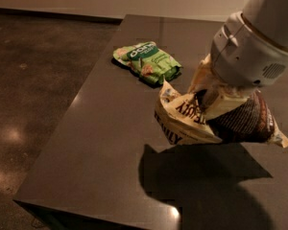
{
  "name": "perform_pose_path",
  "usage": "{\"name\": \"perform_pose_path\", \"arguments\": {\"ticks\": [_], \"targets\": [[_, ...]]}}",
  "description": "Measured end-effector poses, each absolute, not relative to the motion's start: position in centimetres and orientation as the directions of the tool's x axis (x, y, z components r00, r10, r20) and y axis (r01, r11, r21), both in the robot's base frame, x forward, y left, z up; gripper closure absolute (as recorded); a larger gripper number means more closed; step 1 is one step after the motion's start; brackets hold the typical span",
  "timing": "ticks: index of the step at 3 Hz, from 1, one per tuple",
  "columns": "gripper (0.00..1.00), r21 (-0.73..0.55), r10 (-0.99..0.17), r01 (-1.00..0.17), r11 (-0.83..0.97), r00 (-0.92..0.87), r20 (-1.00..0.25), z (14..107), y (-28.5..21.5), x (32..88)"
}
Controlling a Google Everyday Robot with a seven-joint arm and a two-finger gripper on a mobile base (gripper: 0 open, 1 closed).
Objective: Pick brown chip bag
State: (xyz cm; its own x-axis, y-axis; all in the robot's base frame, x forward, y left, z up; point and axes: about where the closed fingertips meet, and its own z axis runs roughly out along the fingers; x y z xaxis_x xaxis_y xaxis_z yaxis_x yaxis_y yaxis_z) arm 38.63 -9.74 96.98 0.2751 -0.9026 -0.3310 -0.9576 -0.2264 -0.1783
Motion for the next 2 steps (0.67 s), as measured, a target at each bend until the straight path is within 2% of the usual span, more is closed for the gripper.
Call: {"name": "perform_pose_path", "arguments": {"ticks": [2], "targets": [[1.0, -0.175, -0.875, -0.959, -0.224, 0.277, -0.397, 100.4, -8.1, 39.8]]}}
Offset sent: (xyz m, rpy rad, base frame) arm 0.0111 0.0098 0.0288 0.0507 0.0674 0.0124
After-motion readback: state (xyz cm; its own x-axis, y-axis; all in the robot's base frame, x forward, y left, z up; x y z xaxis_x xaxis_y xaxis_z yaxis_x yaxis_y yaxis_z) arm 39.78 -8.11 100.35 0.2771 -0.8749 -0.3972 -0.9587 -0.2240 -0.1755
